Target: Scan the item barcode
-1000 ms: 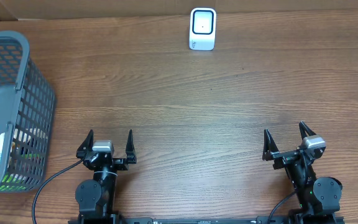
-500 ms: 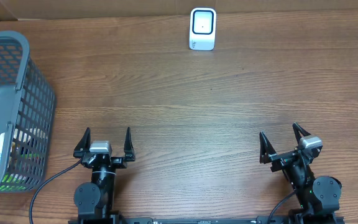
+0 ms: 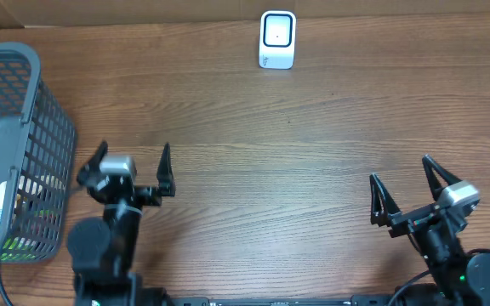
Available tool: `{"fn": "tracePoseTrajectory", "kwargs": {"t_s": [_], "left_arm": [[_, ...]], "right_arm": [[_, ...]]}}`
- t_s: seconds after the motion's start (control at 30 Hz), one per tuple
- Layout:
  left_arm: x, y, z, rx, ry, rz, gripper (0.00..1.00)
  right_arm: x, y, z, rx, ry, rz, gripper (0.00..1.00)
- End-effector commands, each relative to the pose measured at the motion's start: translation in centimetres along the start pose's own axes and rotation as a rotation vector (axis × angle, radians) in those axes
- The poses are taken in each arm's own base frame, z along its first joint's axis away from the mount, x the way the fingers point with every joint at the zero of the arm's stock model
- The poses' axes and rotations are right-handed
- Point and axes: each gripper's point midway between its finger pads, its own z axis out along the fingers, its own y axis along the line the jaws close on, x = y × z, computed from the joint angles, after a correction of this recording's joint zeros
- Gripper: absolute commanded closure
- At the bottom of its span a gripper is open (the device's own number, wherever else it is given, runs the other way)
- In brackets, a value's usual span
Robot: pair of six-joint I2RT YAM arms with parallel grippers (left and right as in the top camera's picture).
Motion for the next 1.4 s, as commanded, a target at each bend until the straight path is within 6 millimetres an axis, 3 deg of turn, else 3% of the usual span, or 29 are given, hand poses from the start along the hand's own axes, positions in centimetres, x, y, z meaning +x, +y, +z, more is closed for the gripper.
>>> {"fn": "tracePoseTrajectory", "kwargs": {"t_s": [0.0,0.17,0.4,0.53,0.67,0.83,0.9,1.07,1.13,1.23,1.37], "left_arm": [[-4.0,-1.5,0.7,0.091,0.020,0.012,0.00],[-7.4,-1.5,1.2,0.100,0.170,-0.014,0.00],[-10.5,-1.8,0.6,0.120,0.417,-0.060,0.00],[-11.3,-2.3,0.2,0.147,0.503,-0.083,0.01],[-10.6,-2.4,0.5,0.153,0.547,-0.095,0.00],[-10.3,-3.8,0.8,0.240,0.566,-0.120,0.00],[-10.6,-3.2,1.1,0.209,0.549,-0.110,0.01],[-11.9,2.1,1.6,-0.072,0.525,-0.205,0.04],[-12.3,5.1,1.2,-0.213,0.518,-0.272,0.07],[-11.9,11.2,-0.6,-0.513,0.516,-0.436,0.15],[-10.5,17.6,-2.5,-0.741,0.535,-0.531,0.11]], "right_arm": [[-3.2,0.8,0.0,-0.014,0.016,-0.015,0.00],[-5.1,0.7,1.3,0.002,0.169,-0.028,0.00],[-6.3,-0.2,5.4,0.029,0.434,0.038,0.00],[-5.5,-0.1,8.0,-0.004,0.610,0.104,0.00],[-3.8,0.1,10.4,-0.049,0.730,0.190,0.00],[-1.5,1.9,12.0,-0.184,0.815,0.284,0.00],[-0.8,1.9,12.2,-0.189,0.838,0.299,0.00],[-0.4,1.8,12.0,-0.185,0.859,0.308,0.00],[-0.4,1.9,12.0,-0.185,0.863,0.310,0.00],[-0.3,1.9,11.9,-0.184,0.867,0.312,0.00],[-0.2,1.9,11.8,-0.183,0.871,0.313,0.00]]}}
